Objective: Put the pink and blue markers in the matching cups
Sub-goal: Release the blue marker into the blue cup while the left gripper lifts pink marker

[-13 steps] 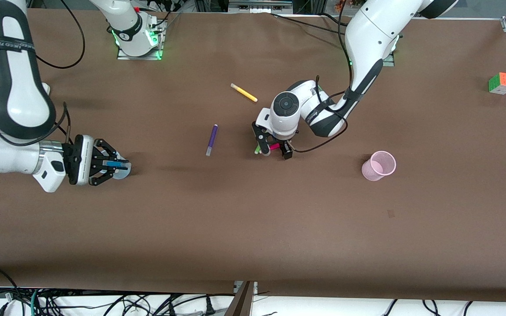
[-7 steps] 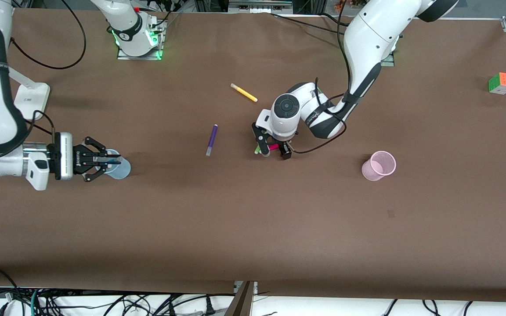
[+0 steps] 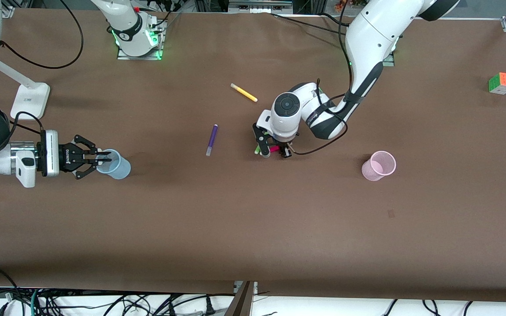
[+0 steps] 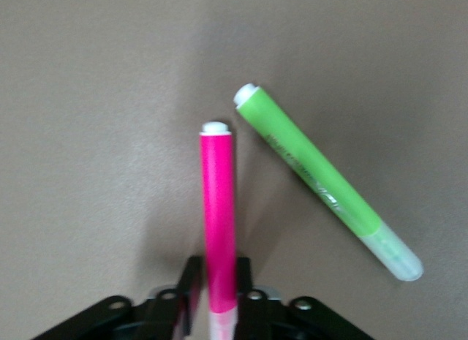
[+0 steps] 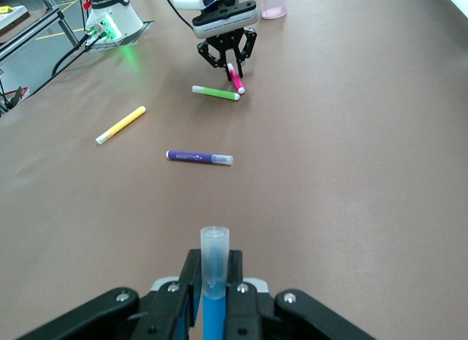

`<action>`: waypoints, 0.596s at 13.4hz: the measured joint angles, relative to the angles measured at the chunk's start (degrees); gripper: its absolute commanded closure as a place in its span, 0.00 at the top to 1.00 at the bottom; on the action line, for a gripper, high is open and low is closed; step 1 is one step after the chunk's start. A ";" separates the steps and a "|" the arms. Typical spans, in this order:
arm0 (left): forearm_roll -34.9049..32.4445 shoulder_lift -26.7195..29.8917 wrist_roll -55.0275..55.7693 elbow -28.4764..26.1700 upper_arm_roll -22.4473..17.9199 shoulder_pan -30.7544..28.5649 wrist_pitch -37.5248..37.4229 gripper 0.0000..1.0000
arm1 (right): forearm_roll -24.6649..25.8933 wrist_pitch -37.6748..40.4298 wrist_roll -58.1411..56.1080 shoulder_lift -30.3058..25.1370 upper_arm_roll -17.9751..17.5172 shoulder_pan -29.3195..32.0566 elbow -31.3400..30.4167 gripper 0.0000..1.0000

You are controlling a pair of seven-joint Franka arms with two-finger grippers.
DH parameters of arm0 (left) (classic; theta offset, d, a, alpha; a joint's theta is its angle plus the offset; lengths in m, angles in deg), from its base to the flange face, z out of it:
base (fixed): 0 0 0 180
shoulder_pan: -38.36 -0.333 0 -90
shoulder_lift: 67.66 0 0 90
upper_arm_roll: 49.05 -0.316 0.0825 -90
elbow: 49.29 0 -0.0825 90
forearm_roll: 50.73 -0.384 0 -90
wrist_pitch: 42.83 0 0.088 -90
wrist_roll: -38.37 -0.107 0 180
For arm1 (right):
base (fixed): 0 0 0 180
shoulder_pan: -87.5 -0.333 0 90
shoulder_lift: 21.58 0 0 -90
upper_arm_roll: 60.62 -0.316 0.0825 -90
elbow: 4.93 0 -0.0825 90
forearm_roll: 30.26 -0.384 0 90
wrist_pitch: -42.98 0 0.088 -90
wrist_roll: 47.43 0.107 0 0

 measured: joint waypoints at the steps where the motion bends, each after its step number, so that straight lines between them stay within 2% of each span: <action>1: -0.03 0.05 -0.06 0.04 -0.03 -0.65 0.00 0.00 | 0.00 0.40 -0.17 0.31 0.00 0.19 -0.01 0.00; 5: -0.06 1.13 -1.22 0.68 0.00 -4.60 -0.66 0.00 | -0.04 1.22 -0.57 1.37 0.00 1.03 -0.07 0.01; 8: 0.43 4.93 -1.46 1.76 0.30 -7.28 -6.23 0.00 | -0.06 1.37 -0.60 2.03 -0.01 1.18 -0.40 0.03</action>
